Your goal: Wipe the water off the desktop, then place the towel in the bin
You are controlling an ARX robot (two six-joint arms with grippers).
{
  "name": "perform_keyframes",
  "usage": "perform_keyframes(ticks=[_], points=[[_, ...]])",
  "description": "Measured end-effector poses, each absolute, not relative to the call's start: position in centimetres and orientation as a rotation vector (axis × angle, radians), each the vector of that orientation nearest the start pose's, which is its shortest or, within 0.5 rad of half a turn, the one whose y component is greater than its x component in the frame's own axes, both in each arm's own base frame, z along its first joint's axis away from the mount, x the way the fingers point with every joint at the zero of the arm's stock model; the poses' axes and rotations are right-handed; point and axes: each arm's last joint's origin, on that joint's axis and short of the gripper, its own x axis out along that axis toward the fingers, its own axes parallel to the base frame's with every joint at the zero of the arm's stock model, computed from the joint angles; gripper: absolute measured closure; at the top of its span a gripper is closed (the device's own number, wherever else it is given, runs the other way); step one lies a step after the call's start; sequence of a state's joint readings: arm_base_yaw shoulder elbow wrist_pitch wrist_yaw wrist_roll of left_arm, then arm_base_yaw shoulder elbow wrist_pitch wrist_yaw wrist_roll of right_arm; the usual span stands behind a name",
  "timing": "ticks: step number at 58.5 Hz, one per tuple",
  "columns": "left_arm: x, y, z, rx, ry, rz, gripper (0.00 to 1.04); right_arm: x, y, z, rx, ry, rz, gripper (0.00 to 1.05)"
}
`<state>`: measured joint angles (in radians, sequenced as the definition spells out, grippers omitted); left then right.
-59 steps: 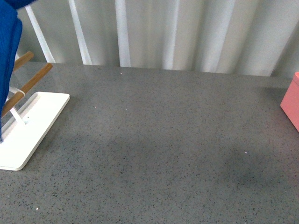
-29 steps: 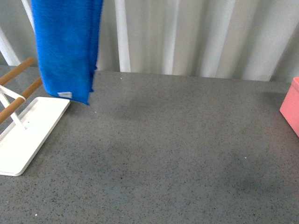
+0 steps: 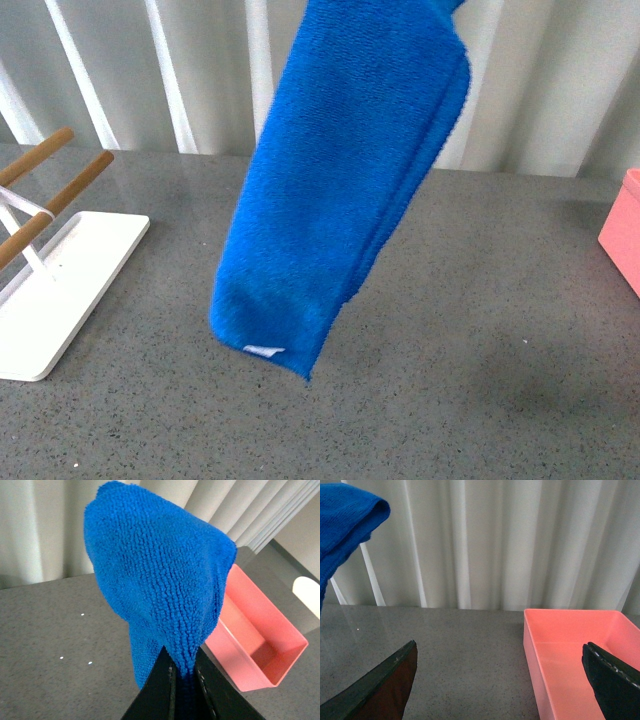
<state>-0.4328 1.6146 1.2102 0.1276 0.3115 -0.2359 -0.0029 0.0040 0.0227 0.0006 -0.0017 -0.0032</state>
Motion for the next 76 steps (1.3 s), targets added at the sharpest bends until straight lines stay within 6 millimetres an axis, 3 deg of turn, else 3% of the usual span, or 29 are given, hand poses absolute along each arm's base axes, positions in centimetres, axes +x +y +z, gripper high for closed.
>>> perform_keyframes(ticks=[10, 15, 20, 33, 41, 51, 62, 76], points=[[33.8, -17.8, 29.4, -0.315, 0.356, -0.800, 1.01, 9.7, 0.0, 17.0, -0.011, -0.006, 0.005, 0.07], [34.2, -18.0, 28.8, -0.388, 0.365, -0.848, 1.01, 9.7, 0.2, 16.7, -0.073, 0.196, 0.051, 0.07], [34.5, -18.1, 28.3, -0.450, 0.359, -0.893, 1.01, 9.8, 0.4, 16.2, -0.103, 0.294, 0.094, 0.07], [34.4, -18.2, 27.2, -0.538, 0.367, -0.950, 1.01, 10.8, 0.2, 17.2, -0.121, 0.241, 0.180, 0.07], [34.2, -18.3, 27.0, -0.546, 0.368, -0.963, 1.01, 13.0, -0.6, 17.8, -0.116, 0.216, 0.208, 0.07], [34.0, -18.7, 27.0, -0.550, 0.370, -0.971, 1.01, 17.1, -0.9, 19.6, -0.110, 0.178, 0.276, 0.07], [33.7, -19.3, 27.2, -0.567, 0.366, -0.987, 1.01, 21.7, 1.9, 20.0, -0.084, 0.204, 0.513, 0.07], [33.0, -20.2, 27.7, -0.581, 0.354, -1.015, 1.01, 23.4, 4.9, 19.1, -0.066, 0.246, 0.684, 0.07]])
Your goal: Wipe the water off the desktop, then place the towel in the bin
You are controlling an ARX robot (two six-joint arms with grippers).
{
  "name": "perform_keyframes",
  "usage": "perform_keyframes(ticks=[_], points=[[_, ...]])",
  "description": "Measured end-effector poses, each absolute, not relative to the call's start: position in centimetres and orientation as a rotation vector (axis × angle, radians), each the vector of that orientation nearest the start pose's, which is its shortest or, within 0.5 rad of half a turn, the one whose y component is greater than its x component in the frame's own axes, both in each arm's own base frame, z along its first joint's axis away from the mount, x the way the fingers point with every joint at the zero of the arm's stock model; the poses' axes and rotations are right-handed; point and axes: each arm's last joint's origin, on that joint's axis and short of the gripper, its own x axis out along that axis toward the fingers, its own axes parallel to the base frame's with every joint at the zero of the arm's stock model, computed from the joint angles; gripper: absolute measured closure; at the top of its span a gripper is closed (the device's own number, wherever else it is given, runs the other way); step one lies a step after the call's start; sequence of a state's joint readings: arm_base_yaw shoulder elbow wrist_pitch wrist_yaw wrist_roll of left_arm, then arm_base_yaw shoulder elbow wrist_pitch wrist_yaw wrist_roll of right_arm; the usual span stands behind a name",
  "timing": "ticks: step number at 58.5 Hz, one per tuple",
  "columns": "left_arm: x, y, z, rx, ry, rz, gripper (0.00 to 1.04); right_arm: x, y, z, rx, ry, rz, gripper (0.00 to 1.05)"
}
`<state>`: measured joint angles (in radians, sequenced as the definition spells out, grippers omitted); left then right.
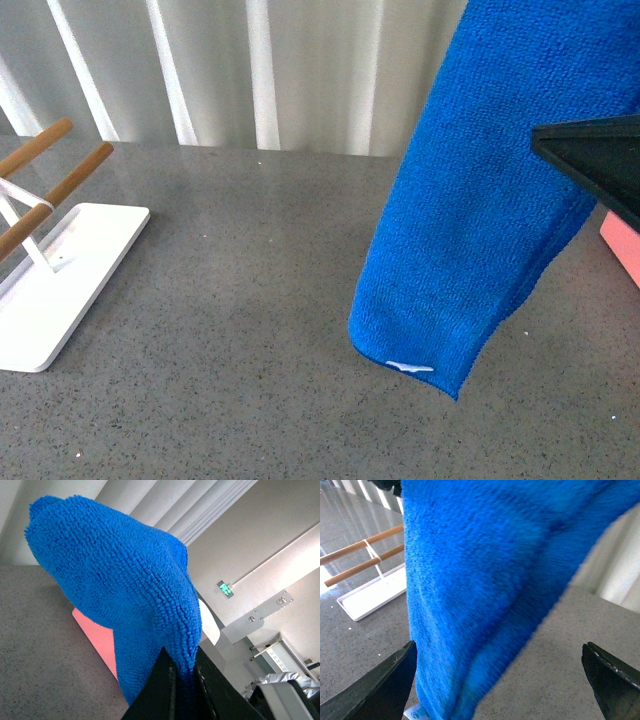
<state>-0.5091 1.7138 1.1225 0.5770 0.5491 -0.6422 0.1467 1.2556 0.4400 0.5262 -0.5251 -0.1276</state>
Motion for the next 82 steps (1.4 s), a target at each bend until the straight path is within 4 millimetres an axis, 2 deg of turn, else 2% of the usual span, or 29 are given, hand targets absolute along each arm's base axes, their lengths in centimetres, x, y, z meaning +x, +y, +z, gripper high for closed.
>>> perform_keyframes(ticks=[10, 20, 22, 51, 60, 77, 79, 82], points=[[32.8, -20.7, 27.7, -0.593, 0.364, -1.020, 1.01, 24.6, 6.4, 18.1, -0.082, 0.272, 0.721, 0.07], [32.7, -20.8, 27.7, -0.595, 0.364, -1.018, 1.01, 25.7, 7.0, 18.2, -0.100, 0.271, 0.708, 0.07], [32.7, -20.8, 27.7, -0.595, 0.364, -1.016, 1.01, 25.9, 7.1, 18.4, -0.102, 0.267, 0.705, 0.10], [33.6, -20.4, 26.9, -0.601, 0.387, -0.952, 1.01, 25.6, 8.0, 19.4, -0.125, 0.237, 0.720, 0.82], [33.7, -20.3, 26.7, -0.601, 0.394, -0.940, 1.01, 25.6, 8.1, 19.4, -0.126, 0.237, 0.719, 1.00], [34.5, -19.3, 26.4, -0.600, 0.413, -0.888, 1.01, 25.7, 7.1, 19.6, -0.118, 0.236, 0.685, 1.00], [34.5, -19.1, 26.4, -0.600, 0.420, -0.882, 0.98, 25.8, 7.0, 19.6, -0.117, 0.237, 0.681, 1.00], [34.7, -18.9, 26.3, -0.597, 0.425, -0.873, 0.89, 25.8, 6.8, 19.6, -0.116, 0.237, 0.675, 1.00]])
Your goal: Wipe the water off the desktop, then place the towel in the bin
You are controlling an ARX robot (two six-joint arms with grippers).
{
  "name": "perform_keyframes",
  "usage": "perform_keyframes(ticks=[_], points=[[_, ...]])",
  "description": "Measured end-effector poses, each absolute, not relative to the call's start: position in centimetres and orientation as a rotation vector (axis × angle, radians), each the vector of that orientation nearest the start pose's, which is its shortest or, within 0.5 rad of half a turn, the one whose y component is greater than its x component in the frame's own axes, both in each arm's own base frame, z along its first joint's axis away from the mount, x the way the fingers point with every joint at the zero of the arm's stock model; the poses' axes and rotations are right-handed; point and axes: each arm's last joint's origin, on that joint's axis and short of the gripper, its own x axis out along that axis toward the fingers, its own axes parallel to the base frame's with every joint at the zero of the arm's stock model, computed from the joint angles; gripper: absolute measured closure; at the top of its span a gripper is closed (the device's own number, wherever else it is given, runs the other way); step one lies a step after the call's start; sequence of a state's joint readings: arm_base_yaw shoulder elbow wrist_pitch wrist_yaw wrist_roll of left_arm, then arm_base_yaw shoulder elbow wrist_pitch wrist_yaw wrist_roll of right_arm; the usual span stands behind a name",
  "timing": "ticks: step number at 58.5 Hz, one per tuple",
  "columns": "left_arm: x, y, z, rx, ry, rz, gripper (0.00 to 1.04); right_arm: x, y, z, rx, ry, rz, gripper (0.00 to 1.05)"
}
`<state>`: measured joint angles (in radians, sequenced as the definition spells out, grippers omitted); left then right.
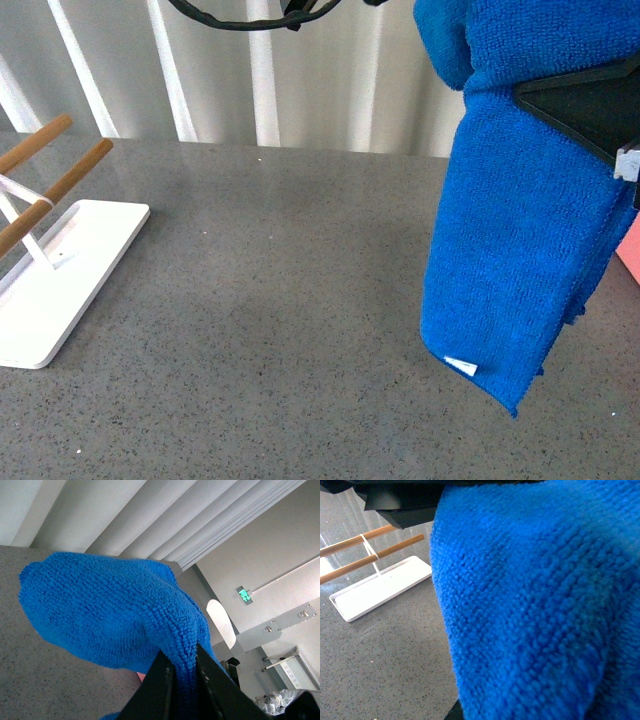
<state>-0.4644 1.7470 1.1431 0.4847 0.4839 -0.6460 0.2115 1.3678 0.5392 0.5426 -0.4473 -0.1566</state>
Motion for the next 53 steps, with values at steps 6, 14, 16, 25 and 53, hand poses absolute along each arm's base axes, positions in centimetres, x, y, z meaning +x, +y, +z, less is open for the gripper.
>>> perform_keyframes(ticks=[6, 14, 16, 25, 53], points=[[35.1, -18.2, 26.2, -0.589, 0.420, -0.846, 0.74, 25.9, 6.5, 19.5, -0.111, 0.244, 0.662, 1.00], [36.5, -16.0, 26.3, -0.577, 0.408, -0.772, 0.53, 26.0, 6.0, 19.5, -0.103, 0.252, 0.642, 1.00], [36.9, -15.3, 26.1, -0.571, 0.408, -0.748, 0.47, 26.0, 5.8, 19.5, -0.102, 0.251, 0.636, 1.00], [38.6, -11.5, 24.7, -0.508, 0.434, -0.644, 0.22, 26.1, 5.1, 19.7, -0.094, 0.247, 0.613, 1.00], [33.7, 1.2, 20.9, -0.298, 0.472, -0.513, 0.07, 25.8, 4.1, 18.2, -0.075, 0.291, 0.587, 1.00]])
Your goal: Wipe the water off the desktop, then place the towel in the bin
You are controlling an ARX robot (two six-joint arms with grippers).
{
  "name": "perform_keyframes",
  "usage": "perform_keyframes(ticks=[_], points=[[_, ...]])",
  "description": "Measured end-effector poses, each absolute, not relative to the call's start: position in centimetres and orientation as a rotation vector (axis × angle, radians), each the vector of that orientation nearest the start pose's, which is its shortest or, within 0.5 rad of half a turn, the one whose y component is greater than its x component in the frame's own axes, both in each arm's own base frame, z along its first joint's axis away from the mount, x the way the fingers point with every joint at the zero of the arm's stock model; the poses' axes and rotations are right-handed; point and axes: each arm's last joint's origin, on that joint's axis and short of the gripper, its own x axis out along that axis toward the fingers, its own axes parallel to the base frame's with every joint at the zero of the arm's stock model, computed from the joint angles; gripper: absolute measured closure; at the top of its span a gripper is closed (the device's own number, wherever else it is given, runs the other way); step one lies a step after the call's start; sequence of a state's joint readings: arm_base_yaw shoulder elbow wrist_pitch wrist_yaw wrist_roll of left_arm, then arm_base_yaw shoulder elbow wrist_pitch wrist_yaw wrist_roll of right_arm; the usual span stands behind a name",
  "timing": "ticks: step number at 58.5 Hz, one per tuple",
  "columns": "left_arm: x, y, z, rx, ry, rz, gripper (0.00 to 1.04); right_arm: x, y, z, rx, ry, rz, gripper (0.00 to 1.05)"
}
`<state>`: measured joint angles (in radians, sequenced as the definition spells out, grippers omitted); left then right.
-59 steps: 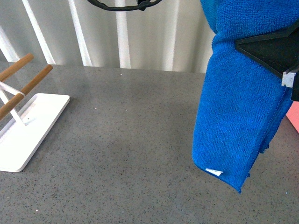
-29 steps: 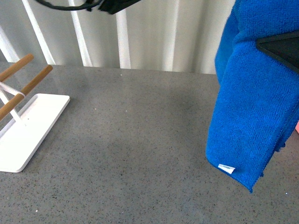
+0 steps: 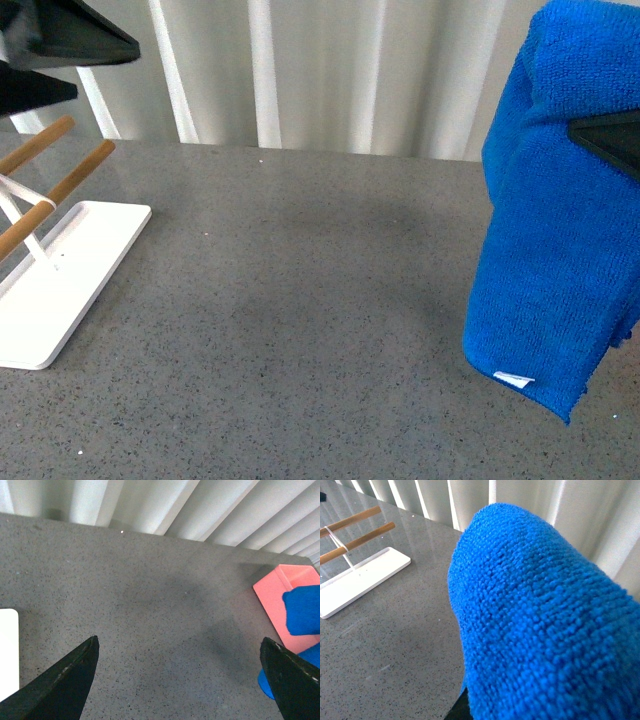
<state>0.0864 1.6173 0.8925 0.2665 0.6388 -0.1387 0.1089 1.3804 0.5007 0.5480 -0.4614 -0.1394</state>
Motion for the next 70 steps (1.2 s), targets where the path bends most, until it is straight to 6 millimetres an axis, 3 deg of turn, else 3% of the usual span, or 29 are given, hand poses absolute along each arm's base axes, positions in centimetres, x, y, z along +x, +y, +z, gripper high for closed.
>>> perform_keyframes(ticks=[4, 11, 16, 23, 33, 48, 63, 70], points=[[33.0, 2.0, 21.4, -0.274, 0.435, -0.494, 0.08, 25.8, 4.1, 18.1, -0.080, 0.291, 0.584, 1.00], [30.9, 2.9, 20.6, -0.075, 0.148, -0.129, 0.27, 25.8, 4.1, 18.1, -0.085, 0.292, 0.575, 1.00], [28.5, 3.0, 20.0, -0.035, 0.040, -0.002, 0.41, 25.9, 4.2, 18.0, -0.090, 0.297, 0.573, 1.00], [24.8, 2.1, 19.5, -0.017, -0.003, 0.005, 0.72, 25.9, 4.3, 17.9, -0.093, 0.298, 0.580, 1.00], [22.1, 1.4, 18.4, -0.011, 0.013, -0.002, 1.01, 25.9, 4.2, 17.9, -0.094, 0.300, 0.568, 1.00], [18.8, 0.0, 17.6, -0.007, 0.012, -0.002, 1.01, 25.9, 4.3, 17.9, -0.094, 0.301, 0.568, 1.00], [16.1, 0.0, 16.1, -0.007, 0.020, 0.000, 1.01, 25.9, 4.3, 17.8, -0.094, 0.306, 0.565, 1.00], [15.2, 0.0, 16.3, -0.007, 0.010, 0.000, 1.01, 25.9, 4.2, 17.7, -0.093, 0.311, 0.564, 1.00]])
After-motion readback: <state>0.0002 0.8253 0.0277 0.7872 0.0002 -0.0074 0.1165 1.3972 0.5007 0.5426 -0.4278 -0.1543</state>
